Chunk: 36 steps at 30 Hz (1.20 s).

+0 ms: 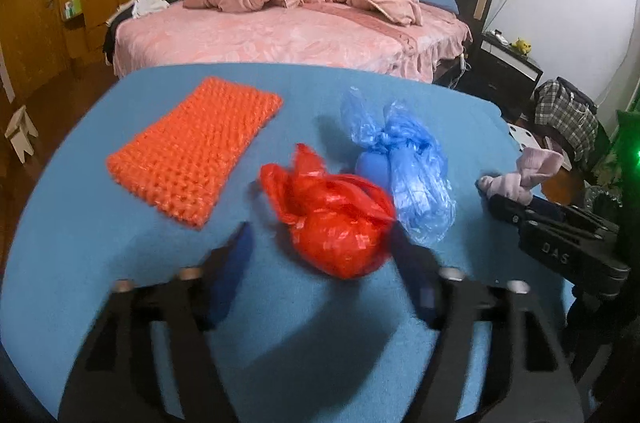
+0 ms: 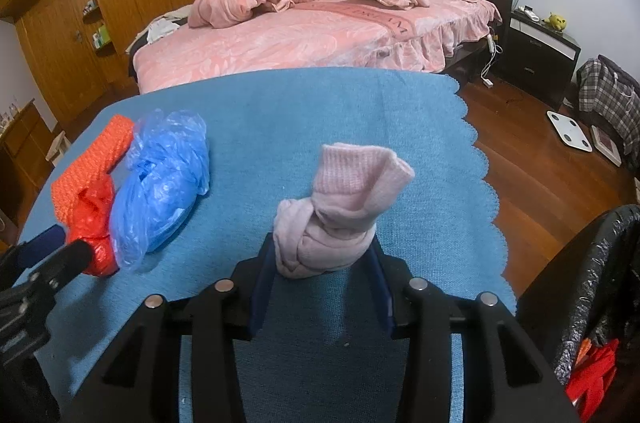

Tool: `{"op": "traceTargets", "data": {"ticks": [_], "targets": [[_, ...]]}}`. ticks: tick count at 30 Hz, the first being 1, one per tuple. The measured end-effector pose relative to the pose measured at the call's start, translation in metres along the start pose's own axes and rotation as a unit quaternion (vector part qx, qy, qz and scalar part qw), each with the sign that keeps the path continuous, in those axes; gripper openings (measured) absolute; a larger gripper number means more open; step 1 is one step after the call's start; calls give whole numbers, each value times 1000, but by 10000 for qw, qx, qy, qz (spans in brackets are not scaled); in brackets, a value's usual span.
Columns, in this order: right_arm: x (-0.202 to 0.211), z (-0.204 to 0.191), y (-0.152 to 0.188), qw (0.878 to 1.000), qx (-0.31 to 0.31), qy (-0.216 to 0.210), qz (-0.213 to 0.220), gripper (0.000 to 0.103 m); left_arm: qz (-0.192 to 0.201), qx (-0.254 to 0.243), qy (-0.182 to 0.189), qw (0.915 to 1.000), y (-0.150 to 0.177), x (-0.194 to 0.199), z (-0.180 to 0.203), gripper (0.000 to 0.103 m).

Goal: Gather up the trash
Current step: 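Lift the red bag with the left tool while the right tool holds the pink sock, then carry the red bag and pink sock over the black bin with both tools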

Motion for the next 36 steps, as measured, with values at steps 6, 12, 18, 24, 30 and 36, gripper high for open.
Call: {"op": "traceTargets", "data": {"ticks": [6,12,18,24,30,36], "targets": [[0,0,-1,10000,3,2,-2,43,31,-29,191,9998,2,-3,8,35],[0,0,1,10000,12,11,-17,43,159,79,208,9996,0,8,7,30],[14,2,-1,9999,-10,-71,84,43,384,51,180,9991,-6,34,10,30],[47,1,-9,9993,16,-203,325,43,556,-122,117,9983,-10,58,19,30],[82,3,-9,9984,92,-287,489,43,686,-165,169,9974,-10,79,31,30],[120,14,-8,9978,2,-253,616,43,784,-344,233,9961,-4,101,53,30]]}}
Point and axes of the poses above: each gripper's, at about its wrist camera, not at the fingertips, and x roughly against the way its jaws point, z to its right, y to its underside, the point moved 2 cm from there along -x, roughly the way its jaws point, and after that the axes turned 11 degrees about z, right-handed, at the moved point
